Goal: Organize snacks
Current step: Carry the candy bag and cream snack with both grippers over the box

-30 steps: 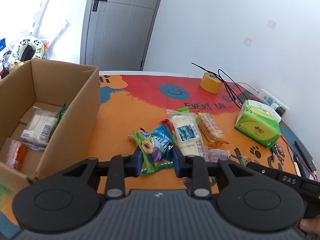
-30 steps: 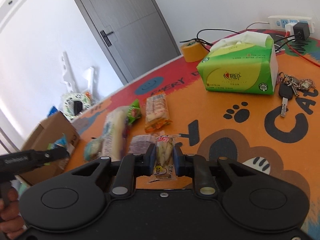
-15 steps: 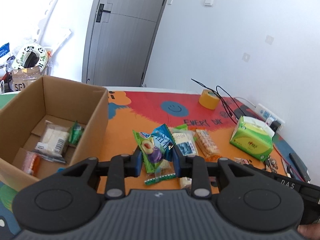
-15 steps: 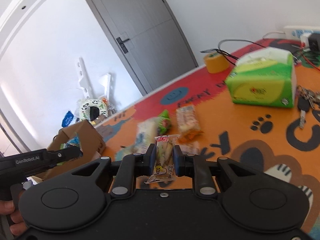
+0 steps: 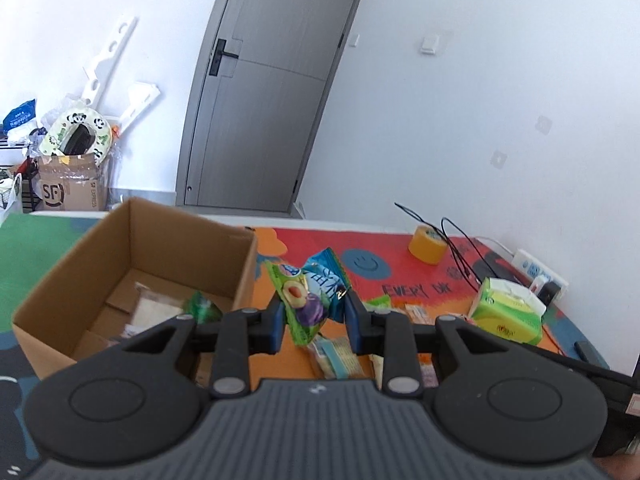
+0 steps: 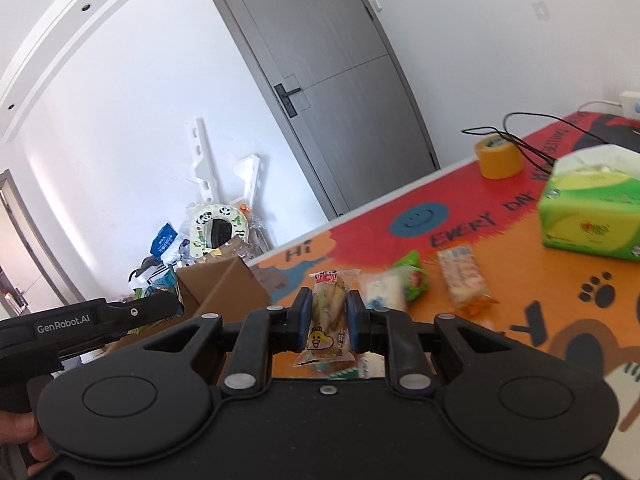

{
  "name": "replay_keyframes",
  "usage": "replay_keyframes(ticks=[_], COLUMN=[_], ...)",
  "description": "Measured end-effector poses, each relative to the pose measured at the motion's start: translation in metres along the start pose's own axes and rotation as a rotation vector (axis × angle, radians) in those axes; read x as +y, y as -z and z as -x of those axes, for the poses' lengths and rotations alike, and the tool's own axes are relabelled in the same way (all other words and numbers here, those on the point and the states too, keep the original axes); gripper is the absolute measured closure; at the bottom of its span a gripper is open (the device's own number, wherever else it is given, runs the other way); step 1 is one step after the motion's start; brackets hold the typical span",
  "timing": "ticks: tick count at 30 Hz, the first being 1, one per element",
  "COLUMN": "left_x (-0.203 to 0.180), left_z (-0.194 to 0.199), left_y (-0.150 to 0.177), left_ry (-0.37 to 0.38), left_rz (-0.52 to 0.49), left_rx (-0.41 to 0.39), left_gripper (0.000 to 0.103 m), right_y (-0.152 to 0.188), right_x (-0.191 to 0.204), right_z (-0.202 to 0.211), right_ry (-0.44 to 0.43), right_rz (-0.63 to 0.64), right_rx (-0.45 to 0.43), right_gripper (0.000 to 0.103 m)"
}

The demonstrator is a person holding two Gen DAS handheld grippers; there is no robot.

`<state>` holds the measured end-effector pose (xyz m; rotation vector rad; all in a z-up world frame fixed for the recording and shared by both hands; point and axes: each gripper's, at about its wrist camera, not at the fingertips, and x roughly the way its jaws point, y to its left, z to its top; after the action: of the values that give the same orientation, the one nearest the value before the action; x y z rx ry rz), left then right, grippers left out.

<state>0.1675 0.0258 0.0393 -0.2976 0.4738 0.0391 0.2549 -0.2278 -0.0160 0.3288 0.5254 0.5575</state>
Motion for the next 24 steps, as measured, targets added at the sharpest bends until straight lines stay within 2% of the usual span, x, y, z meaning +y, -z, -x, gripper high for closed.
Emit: replay_keyframes(ticks=[14,24], left_x=[0.052,0.092], left_z=[0.014,0.011], left_y=[-0.024,-0.033], left_ry=[-0.065,-0.123], left_rz=[0.030,0.078], left_rx=[-0.047,-0.046], left_gripper=[0.074,0.074], right_y=[-0.006,-0.006], right_x=[0.055,0.096], right_z=[-0.032,-0.056], right_ry=[-0.068,-0.125], right_rz=[0.045,0.090], right_rx=[0.002,0.040], right_gripper=[0.083,0.083])
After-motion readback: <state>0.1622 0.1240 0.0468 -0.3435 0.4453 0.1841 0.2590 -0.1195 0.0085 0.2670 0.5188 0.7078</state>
